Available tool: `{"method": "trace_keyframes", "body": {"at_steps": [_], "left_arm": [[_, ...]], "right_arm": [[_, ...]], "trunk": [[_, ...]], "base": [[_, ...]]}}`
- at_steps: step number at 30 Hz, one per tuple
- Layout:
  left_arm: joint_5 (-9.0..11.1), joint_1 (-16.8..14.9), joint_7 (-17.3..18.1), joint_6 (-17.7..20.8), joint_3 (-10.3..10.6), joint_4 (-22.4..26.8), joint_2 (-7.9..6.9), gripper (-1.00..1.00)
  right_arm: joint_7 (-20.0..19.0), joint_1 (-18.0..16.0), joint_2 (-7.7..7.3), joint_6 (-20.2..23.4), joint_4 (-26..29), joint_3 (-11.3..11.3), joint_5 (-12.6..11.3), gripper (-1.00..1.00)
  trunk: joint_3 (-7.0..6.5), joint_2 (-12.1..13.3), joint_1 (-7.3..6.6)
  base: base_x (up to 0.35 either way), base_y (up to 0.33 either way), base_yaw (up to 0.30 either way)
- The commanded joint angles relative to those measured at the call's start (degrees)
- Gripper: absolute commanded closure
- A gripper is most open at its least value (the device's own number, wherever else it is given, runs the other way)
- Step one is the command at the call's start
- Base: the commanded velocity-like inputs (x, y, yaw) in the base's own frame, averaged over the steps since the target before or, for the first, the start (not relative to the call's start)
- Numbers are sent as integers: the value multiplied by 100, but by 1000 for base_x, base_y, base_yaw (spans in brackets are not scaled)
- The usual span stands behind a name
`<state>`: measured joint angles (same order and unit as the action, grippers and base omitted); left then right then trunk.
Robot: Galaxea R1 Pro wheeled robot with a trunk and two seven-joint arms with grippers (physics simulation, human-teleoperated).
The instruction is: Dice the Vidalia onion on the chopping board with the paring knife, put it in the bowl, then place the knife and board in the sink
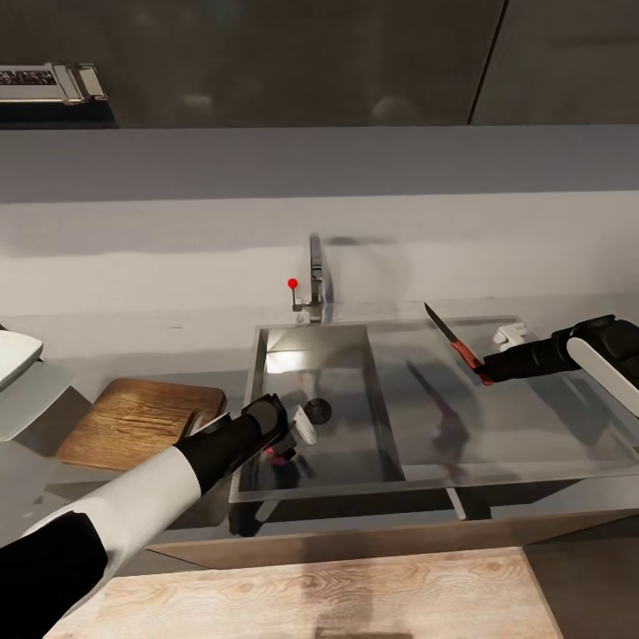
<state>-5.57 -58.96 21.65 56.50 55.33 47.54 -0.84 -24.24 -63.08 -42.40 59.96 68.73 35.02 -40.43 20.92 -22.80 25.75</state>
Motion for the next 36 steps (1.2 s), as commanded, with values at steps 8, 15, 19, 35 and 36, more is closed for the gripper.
{"method": "trace_keyframes", "body": {"at_steps": [8, 15, 19, 35, 36], "left_arm": [[-58, -10, 50, 10, 14, 10, -13, -100], [-58, -9, 50, 10, 17, 5, -13, -100], [-58, -10, 50, 10, 17, 2, -13, -100], [-58, -10, 50, 10, 12, 9, -13, 100], [-58, -9, 50, 10, 12, 10, -13, 100]], "right_arm": [[-63, -11, -5, 4, 0, 14, 53, 100], [-63, -11, -5, 4, 3, 13, 53, 100], [-63, -12, -5, 4, 1, 13, 53, 100], [-63, -11, -5, 4, 1, 5, 53, 100], [-63, -11, -5, 4, 1, 5, 53, 100]], "trunk": [[38, -12, 4], [52, -12, 4], [53, -12, 4], [8, -12, 4], [-1, -12, 4]], "base": [[0, 0, 0], [0, 0, 0], [0, 0, 0], [0, 0, 0], [0, 0, 0]]}}
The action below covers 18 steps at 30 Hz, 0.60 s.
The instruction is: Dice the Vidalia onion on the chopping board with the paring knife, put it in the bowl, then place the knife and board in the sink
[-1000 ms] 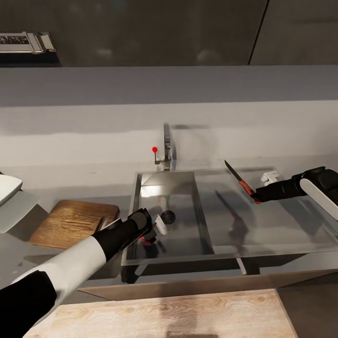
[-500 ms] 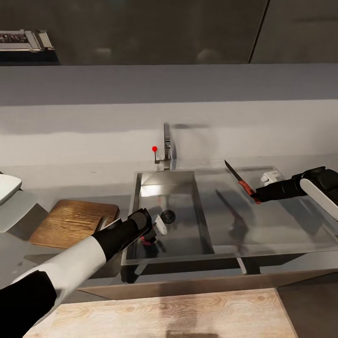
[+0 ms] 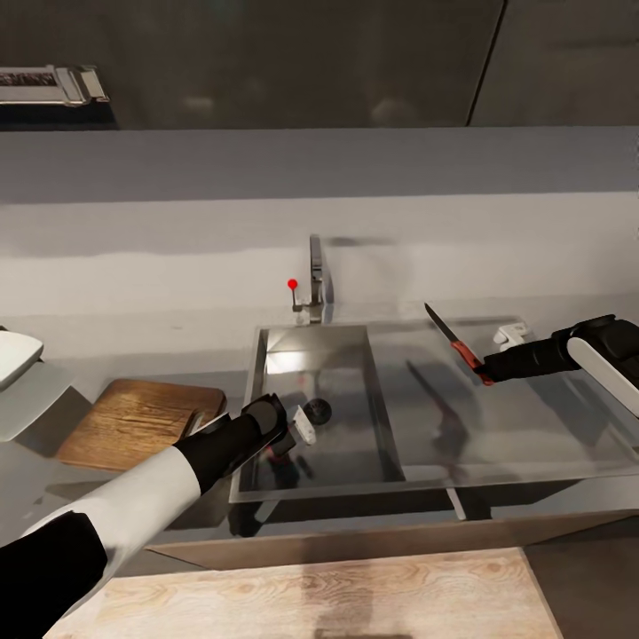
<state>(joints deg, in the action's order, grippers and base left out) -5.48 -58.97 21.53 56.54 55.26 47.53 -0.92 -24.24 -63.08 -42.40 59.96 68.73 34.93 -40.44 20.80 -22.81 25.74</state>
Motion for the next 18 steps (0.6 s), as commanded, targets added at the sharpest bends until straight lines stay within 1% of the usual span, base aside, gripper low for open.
{"method": "trace_keyframes", "body": {"at_steps": [1, 11, 18], "left_arm": [[-67, -8, 61, 7, 19, 10, -5, 100], [-67, -7, 61, 7, 11, 30, -5, 100], [-67, -6, 61, -2, -3, 137, -5, 100]], "right_arm": [[-63, -11, -5, 4, 0, 14, 53, 100], [-63, -11, -5, 4, 1, 14, 53, 100], [-63, -11, -5, 4, 0, 14, 53, 100]], "trunk": [[2, -11, 4], [-90, -11, 4], [-155, -11, 4]], "base": [[0, 0, 0], [0, 0, 0], [0, 0, 0]]}}
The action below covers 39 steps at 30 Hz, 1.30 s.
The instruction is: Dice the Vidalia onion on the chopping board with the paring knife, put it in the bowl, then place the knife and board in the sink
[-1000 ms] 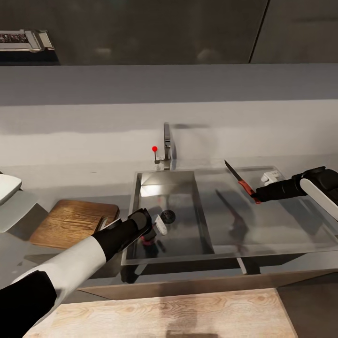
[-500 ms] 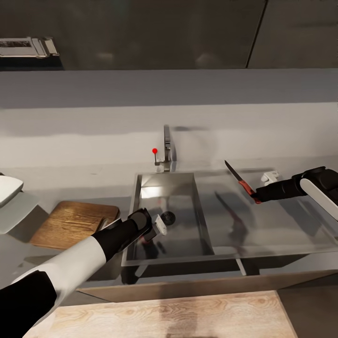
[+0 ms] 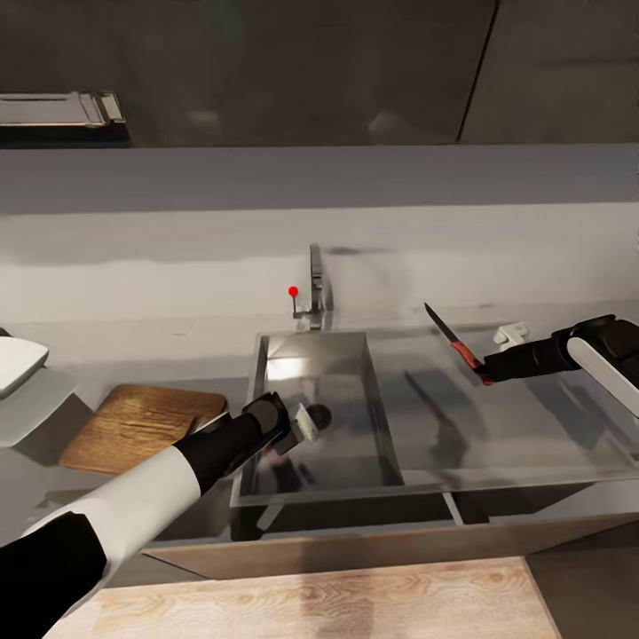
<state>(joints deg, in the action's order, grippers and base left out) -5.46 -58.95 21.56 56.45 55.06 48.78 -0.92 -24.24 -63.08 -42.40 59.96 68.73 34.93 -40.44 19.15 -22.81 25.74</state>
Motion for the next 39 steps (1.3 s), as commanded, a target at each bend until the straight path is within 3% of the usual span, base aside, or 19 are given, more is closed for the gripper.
{"method": "trace_keyframes", "body": {"at_steps": [1, 7, 12, 19, 22, 25, 31, 39], "left_arm": [[-69, -8, 59, 2, 13, 43, -2, 100], [-62, -6, 59, -10, -53, 506, -2, 100], [-61, -7, 59, -11, -579, 906, -5, 100], [-61, -10, 53, -18, -735, 1029, -20, 100], [-61, -6, 43, -28, -1130, 1165, -29, 100], [-61, -5, 42, -28, -1373, 1329, -36, 100], [-61, -3, 29, -28, -1500, 1499, -59, 100], [-61, -3, 5, -1, -1549, 2121, -66, 100]], "right_arm": [[-63, -11, -5, 4, 0, 14, 53, 100], [-63, -11, -5, 4, 1, 16, 53, 100], [-63, -11, -5, 4, 0, 14, 53, 100], [-63, -11, -5, 4, 0, 14, 53, 100], [-63, -11, -5, 4, 0, 14, 53, 100], [-63, -11, -5, 4, 0, 14, 53, 100], [-63, -11, -5, 4, 0, 14, 53, 100], [-63, -11, -5, 4, 0, 14, 55, 100]], "trunk": [[2, -11, 4], [-53, -11, 4], [-99, -11, 4], [-164, -11, 4], [-192, -11, 4], [-219, -11, 4], [-274, -11, 4], [-348, -11, 4]], "base": [[0, 0, 0], [0, 0, 0], [0, 0, 0], [0, 0, 0], [0, 0, 0], [0, 0, 0], [0, 0, 0], [0, 0, 0]]}}
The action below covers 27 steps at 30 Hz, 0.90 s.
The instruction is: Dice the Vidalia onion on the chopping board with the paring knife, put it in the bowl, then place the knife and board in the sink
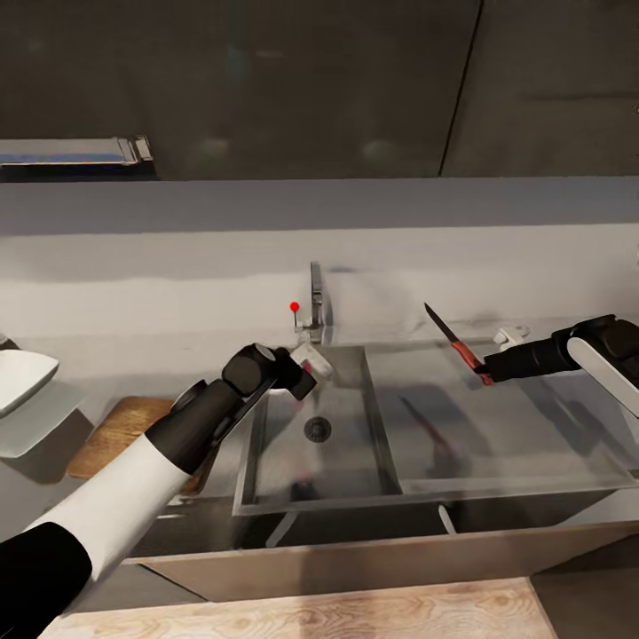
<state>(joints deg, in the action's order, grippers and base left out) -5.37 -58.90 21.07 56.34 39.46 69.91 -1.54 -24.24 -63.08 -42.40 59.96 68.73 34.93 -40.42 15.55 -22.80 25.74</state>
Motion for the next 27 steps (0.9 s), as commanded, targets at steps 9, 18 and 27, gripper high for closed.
{"method": "trace_keyframes", "body": {"at_steps": [9, 18, 27], "left_arm": [[-62, -9, 55, 27, -4, 528, -63, 100], [-23, 6, 55, 52, 3, 593, -110, 100], [-10, 31, 55, 55, 9, 175, -119, 100]], "right_arm": [[-63, -13, -5, 4, 1, 20, 52, 100], [-63, -12, -5, 4, 0, 14, 59, 100], [-63, -11, -5, 4, 0, 14, 56, 100]], "trunk": [[-70, -11, 4], [-88, -11, 4], [-88, -11, 4]], "base": [[-7, 3, 0], [-183, 154, 0], [-59, 50, 0]]}}
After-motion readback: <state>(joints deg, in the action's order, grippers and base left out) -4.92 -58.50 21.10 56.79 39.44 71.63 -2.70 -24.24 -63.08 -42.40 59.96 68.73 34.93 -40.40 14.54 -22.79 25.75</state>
